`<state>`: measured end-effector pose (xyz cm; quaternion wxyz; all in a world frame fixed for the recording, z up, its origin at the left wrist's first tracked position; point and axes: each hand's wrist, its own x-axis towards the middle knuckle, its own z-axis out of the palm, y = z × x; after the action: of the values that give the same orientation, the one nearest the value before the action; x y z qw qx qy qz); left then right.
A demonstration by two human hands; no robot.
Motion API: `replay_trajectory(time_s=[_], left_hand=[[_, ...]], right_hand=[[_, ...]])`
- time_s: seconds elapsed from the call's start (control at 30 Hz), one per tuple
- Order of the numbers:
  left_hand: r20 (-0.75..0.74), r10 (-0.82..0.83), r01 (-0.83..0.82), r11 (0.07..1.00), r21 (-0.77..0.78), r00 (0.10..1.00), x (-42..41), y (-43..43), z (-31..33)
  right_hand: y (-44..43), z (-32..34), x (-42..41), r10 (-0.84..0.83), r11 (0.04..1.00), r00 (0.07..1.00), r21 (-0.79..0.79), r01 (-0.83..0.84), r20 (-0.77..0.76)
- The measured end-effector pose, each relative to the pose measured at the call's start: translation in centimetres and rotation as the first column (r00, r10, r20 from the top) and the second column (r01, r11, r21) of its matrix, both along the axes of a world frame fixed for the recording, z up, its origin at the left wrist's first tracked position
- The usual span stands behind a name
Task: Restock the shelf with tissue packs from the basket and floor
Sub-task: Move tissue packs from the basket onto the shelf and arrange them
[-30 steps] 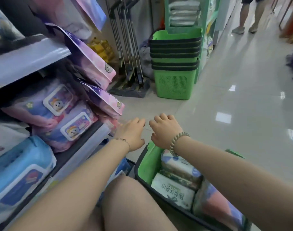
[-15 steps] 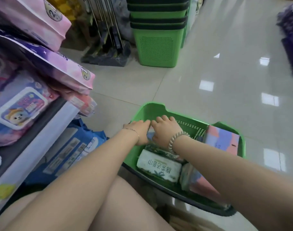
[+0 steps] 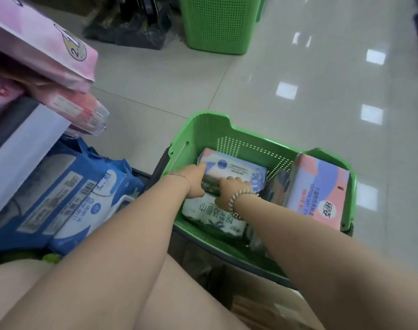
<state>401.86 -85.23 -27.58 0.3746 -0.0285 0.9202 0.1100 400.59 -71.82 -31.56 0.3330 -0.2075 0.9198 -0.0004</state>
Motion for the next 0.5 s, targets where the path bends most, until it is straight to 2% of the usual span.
replay_trajectory(time_s=[0.17,0.3,0.5], left_hand=[[-0.009,0.058,-0.057,0.997,0.059,0.998,-0.8,0.3,-1.5],[0.004,0.069,-0.069,0.996,0.064,0.998,-1.3,0.3,-2.3],[0.016,0.073,-0.073,0.997,0.038,0.997,-1.8,0.1,-3.0]], right_hand=[[-0.7,-2.6,0.2,-0.165,0.986,0.978,0.027,0.163,0.125],[-1.6,-3.7,0.4,-0.213,0.976,0.963,0.088,0.201,0.165],[-3.3,-5.0,0.7,-0.234,0.971,0.955,0.100,0.219,0.181]])
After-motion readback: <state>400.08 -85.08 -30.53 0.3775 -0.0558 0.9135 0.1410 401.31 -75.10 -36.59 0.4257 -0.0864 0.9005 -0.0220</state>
